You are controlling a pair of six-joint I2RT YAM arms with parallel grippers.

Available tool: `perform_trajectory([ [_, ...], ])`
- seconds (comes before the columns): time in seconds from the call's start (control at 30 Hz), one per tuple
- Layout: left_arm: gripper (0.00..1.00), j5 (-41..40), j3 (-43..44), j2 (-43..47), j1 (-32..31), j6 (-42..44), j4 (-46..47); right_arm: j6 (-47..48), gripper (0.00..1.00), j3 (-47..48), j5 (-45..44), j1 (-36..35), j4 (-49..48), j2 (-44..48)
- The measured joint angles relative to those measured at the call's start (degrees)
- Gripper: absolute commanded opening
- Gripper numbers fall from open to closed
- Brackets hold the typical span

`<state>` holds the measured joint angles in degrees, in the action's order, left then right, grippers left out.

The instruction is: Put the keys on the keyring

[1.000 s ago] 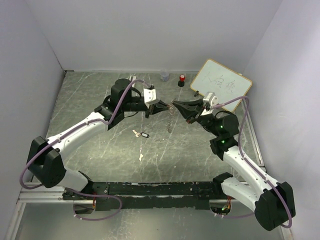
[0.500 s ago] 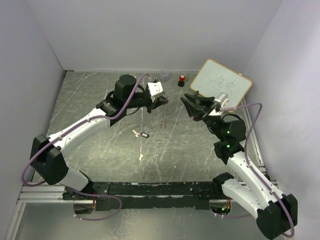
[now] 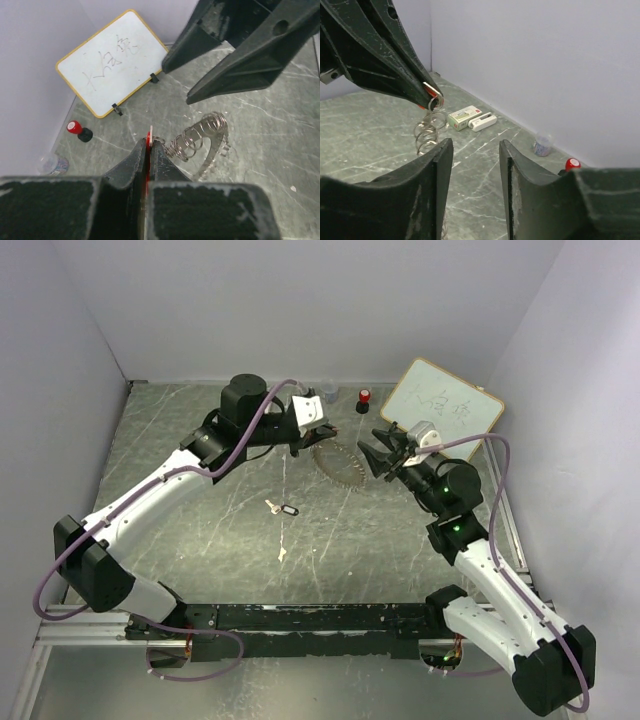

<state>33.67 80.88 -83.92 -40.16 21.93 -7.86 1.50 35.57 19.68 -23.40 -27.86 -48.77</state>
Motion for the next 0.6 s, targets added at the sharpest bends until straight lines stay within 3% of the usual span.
perform_trajectory([
  [0.13,0.07,3.5,1.3,-0.1,0.0,2.4,-3.2,2.3,0.54,0.0,0.5,0.0,0.1,0.4],
  [0.6,0.07,13.6,5.2,-1.2,0.0,10.2,-12.8,10.4,0.53,0.4,7.7,0.0,3.8,0.0],
])
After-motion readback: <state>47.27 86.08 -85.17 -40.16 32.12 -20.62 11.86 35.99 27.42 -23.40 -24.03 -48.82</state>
